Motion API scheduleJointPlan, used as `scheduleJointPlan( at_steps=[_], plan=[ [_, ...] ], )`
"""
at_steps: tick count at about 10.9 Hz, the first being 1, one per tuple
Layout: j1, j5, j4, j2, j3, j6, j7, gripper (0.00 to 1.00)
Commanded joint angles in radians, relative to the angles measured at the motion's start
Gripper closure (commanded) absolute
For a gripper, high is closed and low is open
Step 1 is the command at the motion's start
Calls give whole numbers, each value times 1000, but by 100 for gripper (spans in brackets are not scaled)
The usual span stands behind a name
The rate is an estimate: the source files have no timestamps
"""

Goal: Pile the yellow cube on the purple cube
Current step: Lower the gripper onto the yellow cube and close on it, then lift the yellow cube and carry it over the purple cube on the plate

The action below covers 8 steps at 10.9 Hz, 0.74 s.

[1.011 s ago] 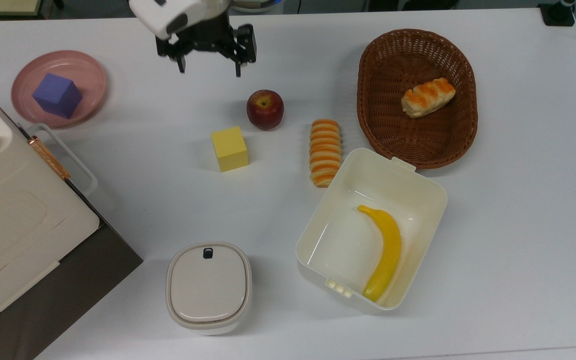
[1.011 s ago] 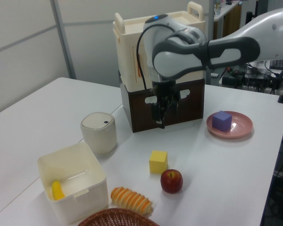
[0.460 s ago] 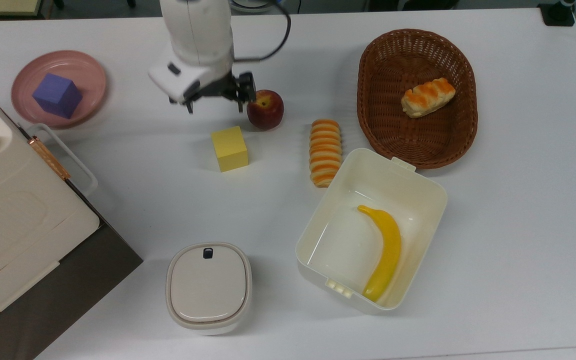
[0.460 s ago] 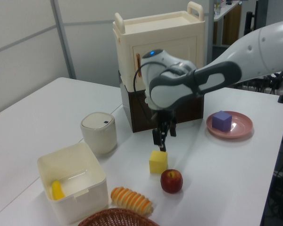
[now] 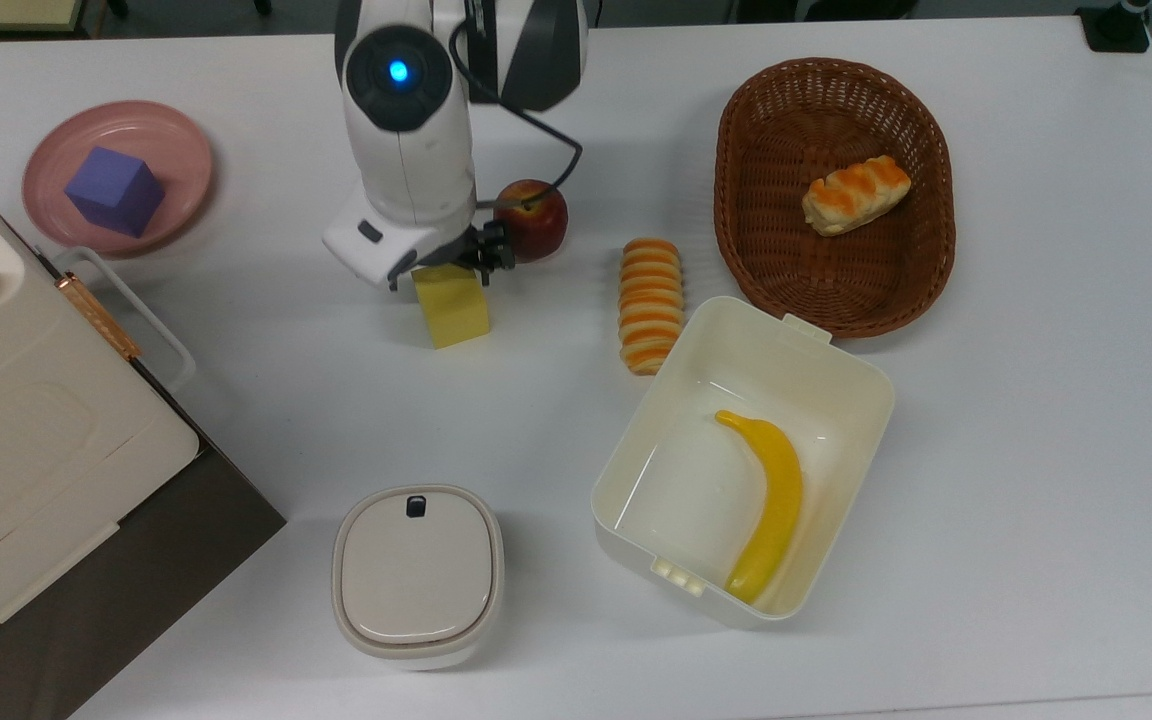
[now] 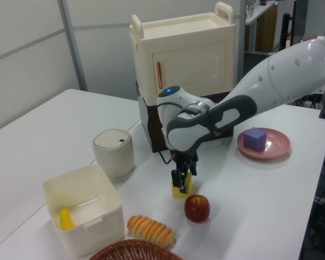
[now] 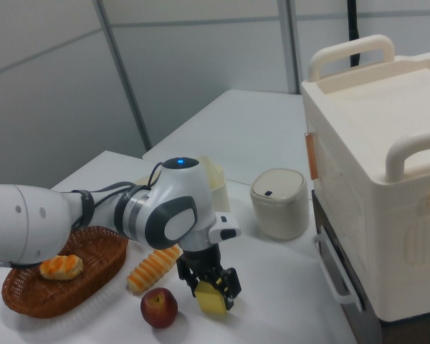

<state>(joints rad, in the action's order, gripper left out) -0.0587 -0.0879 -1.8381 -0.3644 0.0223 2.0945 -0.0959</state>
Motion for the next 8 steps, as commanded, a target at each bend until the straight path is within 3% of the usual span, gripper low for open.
scheduleJointPlan(
  at_steps=[1,2,3,4,6,8],
  plan=[
    [20,-13,-1,-5,-13,27,-7,23],
    [19,-13,3,-5,-12,35,-5,45],
    [19,-12,2,-5,-12,59,-4,50],
    [19,-12,3,-1,-12,65,-1,61],
    [5,-13,-6,53,-13,20,-4,62],
    [-61,-15,-4,108,-13,-48,-11,62]
  ],
)
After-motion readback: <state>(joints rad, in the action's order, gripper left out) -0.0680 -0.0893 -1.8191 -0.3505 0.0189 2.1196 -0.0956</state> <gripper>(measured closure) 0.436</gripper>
